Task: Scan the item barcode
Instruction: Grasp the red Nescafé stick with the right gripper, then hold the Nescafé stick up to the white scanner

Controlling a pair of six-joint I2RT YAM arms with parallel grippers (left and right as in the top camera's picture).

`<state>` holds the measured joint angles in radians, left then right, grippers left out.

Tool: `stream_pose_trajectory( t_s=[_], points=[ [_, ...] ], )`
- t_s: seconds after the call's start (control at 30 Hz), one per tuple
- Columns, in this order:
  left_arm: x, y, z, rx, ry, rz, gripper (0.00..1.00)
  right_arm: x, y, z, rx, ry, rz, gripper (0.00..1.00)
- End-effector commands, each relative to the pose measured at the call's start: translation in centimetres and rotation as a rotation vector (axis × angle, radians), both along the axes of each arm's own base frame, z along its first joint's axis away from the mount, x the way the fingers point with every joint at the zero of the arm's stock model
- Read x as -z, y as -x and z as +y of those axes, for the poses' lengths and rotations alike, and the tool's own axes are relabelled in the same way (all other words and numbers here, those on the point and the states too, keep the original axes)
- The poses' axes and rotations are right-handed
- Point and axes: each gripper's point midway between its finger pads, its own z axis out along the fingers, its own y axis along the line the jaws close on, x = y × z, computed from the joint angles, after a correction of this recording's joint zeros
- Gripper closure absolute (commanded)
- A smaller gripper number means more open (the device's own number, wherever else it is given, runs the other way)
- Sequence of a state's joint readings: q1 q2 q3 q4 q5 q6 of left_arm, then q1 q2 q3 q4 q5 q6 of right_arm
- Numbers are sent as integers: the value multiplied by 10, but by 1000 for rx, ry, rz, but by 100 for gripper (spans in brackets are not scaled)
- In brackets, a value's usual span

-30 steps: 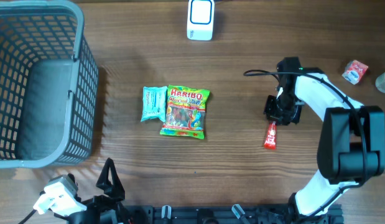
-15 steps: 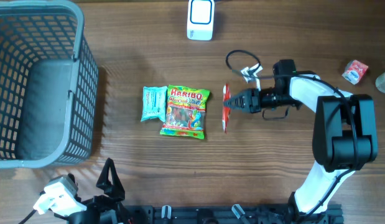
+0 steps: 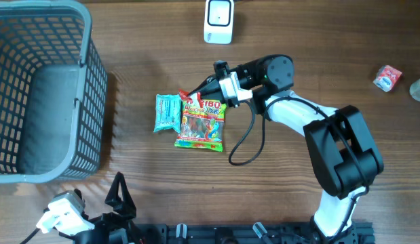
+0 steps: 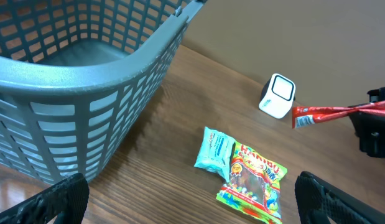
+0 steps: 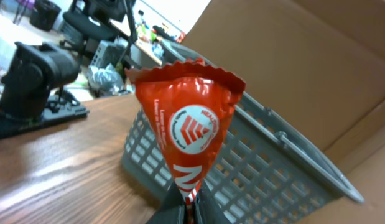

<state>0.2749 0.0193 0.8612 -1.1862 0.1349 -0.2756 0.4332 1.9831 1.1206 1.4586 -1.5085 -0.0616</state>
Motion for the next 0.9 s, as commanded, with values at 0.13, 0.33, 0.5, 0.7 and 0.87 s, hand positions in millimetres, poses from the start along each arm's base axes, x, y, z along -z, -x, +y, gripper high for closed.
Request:
stream_pose_trajectory(
  t_s=[0.13,0.33,0.5,0.7,0.87],
  points=[
    [-1,0,0,-4,2,-8,0,-4,-15,11,64,66,344,96],
    [-1,0,0,-4,2,-8,0,78,-84,20,321,414,2133,96],
    [-1,0,0,-4,2,-8,0,146,-130,-8,730,145,2600,96],
    [-1,0,0,-4,2,-8,0,146,-205,-69,1247,-300,2433,96],
    [-1,0,0,-4,2,-8,0,109,-282,-94,1393,-576,2359,95]
  ],
)
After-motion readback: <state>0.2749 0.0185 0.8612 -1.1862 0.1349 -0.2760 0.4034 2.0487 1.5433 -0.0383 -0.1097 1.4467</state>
